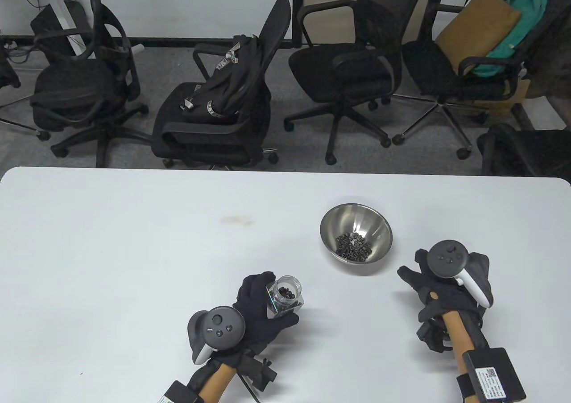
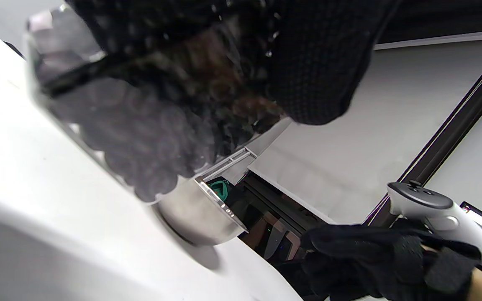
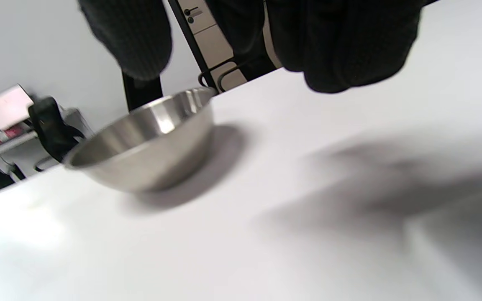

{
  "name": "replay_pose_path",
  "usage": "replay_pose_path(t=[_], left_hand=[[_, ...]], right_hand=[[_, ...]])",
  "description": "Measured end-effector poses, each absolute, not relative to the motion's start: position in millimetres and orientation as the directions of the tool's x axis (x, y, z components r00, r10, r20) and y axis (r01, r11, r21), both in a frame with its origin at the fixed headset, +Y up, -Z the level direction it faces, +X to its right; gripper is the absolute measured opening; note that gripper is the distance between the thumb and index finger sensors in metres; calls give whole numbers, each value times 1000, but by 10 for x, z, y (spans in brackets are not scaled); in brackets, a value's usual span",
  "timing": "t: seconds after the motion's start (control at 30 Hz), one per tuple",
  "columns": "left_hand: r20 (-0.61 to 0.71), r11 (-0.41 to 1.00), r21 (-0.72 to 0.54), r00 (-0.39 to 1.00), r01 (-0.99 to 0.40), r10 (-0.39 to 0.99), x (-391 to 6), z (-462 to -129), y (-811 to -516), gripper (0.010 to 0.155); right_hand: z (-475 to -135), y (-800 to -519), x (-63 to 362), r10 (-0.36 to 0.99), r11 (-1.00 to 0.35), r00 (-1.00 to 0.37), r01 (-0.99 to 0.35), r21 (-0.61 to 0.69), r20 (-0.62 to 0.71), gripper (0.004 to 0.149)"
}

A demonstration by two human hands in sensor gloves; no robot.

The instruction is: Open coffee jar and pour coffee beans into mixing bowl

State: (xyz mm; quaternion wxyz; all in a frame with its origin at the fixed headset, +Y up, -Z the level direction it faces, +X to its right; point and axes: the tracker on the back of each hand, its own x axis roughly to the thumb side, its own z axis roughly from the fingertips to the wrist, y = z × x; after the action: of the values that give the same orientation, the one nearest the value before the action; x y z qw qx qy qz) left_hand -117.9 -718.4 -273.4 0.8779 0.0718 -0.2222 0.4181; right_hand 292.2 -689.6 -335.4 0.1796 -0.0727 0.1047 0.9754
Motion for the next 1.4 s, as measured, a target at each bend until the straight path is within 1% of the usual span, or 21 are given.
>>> replay_pose_path(t=[0.1, 0.17, 0.27, 0.3, 0.37, 0.57, 0.7, 0.8, 0.93, 1.1, 1.4], left_hand=[[451, 647, -62, 557, -760, 697, -1170, -2733, -7188, 95], [453, 654, -63, 562, -754, 692, -1161, -2734, -7195, 95], [452, 661, -68, 567, -748, 689, -1150, -2738, -7208, 95], [451, 662, -70, 568, -747, 688, -1148, -2739, -7211, 95], [450, 663, -72, 569, -745, 688, -1145, -2740, -7214, 95], [448, 673, -77, 577, -736, 683, -1136, -2736, -7223, 95], [454, 685, -81, 585, -724, 672, -1113, -2729, -7228, 95], [459, 692, -83, 589, -717, 665, -1099, -2725, -7228, 95], [461, 693, -86, 589, -715, 664, -1096, -2727, -7233, 95], [461, 697, -89, 591, -712, 662, -1092, -2727, -7240, 95], [459, 696, -91, 590, -712, 664, -1095, -2730, -7247, 95]], right_hand=[[-3226, -7002, 3037, 281, -928, -934, -323, 185, -219, 78], [-3186, -7068, 3104, 253, -925, -935, -309, 220, -249, 81], [-3145, -7145, 3188, 172, -920, -941, -259, 295, -290, 85], [-3135, -7161, 3207, 112, -909, -949, -218, 355, -295, 87], [-3111, -7203, 3225, 38, -892, -954, -167, 421, -298, 91], [-3066, -7402, 3237, -49, -849, -955, -115, 516, -292, 98], [-3047, -7471, 3222, -109, -840, -944, -79, 537, -310, 101], [-3055, -7515, 3214, -127, -829, -942, -70, 555, -309, 102], [-3064, -7546, 3222, -105, -820, -944, -96, 564, -314, 100], [-3070, -7561, 3199, -105, -819, -945, -94, 566, -310, 97], [-3067, -7380, 3074, -25, -868, -962, -114, 484, -273, 94]])
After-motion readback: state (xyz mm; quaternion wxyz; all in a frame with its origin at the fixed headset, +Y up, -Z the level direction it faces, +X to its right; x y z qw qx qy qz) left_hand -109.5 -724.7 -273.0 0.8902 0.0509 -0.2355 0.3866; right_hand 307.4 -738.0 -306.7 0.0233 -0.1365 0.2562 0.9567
